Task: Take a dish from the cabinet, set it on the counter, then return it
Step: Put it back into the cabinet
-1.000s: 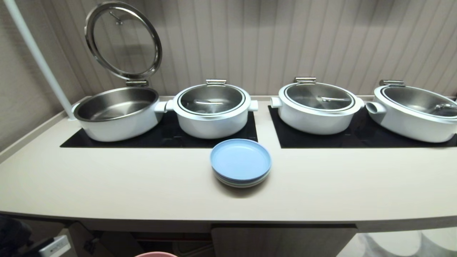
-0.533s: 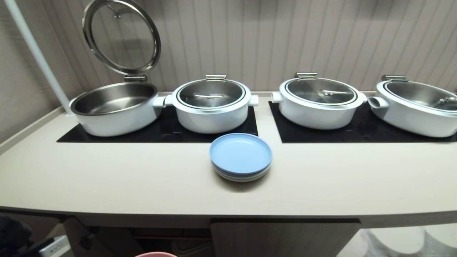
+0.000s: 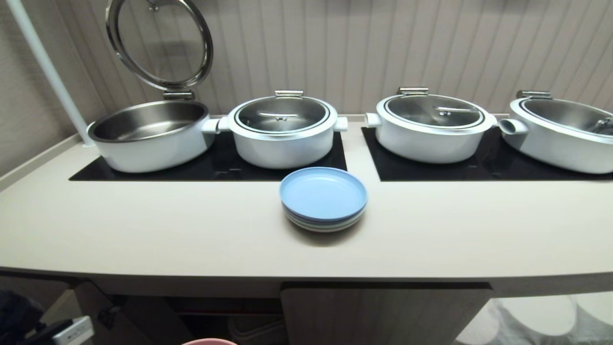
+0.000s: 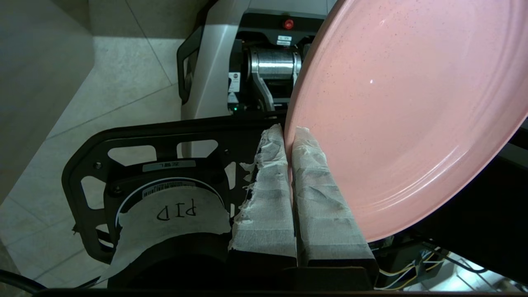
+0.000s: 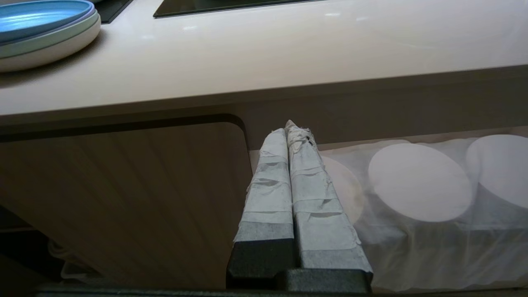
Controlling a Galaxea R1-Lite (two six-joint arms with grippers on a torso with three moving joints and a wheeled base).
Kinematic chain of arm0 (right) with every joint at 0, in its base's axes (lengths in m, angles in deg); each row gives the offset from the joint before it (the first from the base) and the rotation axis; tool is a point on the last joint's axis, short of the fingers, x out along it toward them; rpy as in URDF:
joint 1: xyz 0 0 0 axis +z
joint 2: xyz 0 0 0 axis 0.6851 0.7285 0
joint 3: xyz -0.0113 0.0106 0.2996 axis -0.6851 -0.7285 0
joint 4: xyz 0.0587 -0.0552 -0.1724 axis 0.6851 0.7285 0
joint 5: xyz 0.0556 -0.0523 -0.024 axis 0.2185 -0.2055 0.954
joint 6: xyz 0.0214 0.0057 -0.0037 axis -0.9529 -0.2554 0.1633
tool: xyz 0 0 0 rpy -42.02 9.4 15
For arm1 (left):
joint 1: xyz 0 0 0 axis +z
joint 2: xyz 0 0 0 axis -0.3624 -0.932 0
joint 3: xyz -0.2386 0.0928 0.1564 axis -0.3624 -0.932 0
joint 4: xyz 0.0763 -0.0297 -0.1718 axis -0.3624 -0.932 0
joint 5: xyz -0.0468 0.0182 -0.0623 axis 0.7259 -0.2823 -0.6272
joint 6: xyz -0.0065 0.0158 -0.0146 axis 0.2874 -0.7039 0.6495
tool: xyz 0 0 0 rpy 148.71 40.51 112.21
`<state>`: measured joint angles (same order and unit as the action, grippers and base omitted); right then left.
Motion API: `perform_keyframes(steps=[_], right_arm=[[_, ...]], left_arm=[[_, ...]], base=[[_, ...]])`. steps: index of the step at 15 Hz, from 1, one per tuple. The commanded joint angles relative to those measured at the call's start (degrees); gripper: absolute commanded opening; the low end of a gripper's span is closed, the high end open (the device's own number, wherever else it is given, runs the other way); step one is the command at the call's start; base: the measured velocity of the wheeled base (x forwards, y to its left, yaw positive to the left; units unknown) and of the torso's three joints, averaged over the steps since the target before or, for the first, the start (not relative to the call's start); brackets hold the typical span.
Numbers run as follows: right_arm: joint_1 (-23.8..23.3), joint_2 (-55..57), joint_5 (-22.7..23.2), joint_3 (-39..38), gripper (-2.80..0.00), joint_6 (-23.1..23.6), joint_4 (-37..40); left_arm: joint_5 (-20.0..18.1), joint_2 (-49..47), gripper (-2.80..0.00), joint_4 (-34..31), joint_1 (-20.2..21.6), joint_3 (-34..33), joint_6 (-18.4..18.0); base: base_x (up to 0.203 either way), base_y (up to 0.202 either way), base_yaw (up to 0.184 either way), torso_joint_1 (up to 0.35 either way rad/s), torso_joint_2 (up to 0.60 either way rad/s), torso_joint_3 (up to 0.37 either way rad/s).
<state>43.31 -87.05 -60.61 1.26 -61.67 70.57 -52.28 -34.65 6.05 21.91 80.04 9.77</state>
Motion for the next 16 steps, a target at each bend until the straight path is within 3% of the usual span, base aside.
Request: perform_keyframes(steps=[1,7,16], right_arm=[[0.0,0.0,0.0,0.0,-2.80,0.0,0.0],[0.0,0.0,0.0,0.0,-2.80,0.0,-0.1],[0.0,0.0,0.0,0.0,-2.80,0.0,0.0]], left_arm=[[-0.1,-0.3,-2.80,-0.1,0.0,0.2,0.0],[-0.3,-0.3,-2.80,-0.1,0.0,0.1,0.0],[-0.6,-0.4,-2.80,-0.2,0.0,0.1,0.0]], base=[[0.000,0.000,0.000,-0.159,0.36,0.183],[0.000,0.000,0.000,-0.174,0.37,0.200],[0.000,0.000,0.000,-0.239,0.53,0.292]])
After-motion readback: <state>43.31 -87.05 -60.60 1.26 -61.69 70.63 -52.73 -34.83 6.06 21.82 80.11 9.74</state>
